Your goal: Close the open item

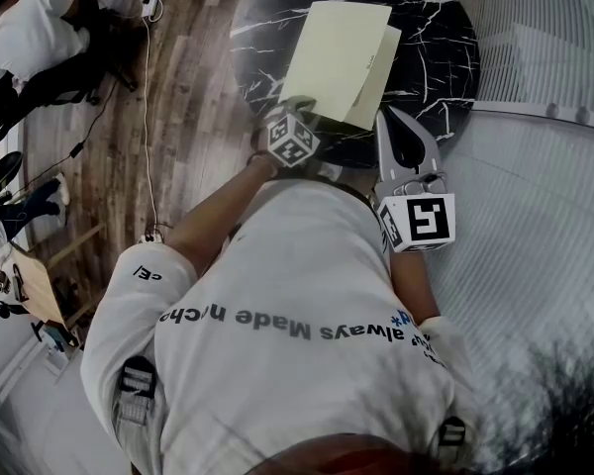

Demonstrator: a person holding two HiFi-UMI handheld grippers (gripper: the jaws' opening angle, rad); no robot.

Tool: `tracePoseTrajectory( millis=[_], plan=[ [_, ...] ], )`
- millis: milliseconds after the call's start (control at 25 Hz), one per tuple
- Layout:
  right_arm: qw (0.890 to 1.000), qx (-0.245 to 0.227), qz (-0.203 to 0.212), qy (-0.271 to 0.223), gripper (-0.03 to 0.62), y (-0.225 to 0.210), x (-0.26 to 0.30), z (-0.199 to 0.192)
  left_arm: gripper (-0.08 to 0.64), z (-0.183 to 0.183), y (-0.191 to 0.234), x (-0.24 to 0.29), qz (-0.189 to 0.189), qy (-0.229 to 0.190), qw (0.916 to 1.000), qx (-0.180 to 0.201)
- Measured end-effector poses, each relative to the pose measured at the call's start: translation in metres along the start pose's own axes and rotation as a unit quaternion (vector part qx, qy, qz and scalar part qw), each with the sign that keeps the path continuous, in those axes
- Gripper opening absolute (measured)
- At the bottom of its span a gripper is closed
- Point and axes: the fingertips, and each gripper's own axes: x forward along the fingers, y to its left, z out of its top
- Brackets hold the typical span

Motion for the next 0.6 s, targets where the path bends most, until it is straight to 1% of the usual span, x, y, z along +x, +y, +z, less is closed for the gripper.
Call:
tracePoseTrajectory(
  millis=[160, 320, 600],
  plan=[
    [1.0, 0.006, -0.013, 0.022, 0.002, -0.011, 0.004, -0.023, 0.098, 0.0, -0.007, 0.01, -0.006, 0.018, 0.9998, 0.01],
    [0.999, -0.001, -0.029, 0.044, 0.002, -0.027, 0.014, -0.049, 0.103, -0.002, -0.012, 0.02, -0.012, 0.039, 0.999, 0.018],
    [0.994, 0.011, -0.062, 0.09, 0.002, -0.073, 0.043, -0.11, 0.115, -0.006, -0.02, 0.032, -0.026, 0.068, 0.9967, 0.037]
  ],
)
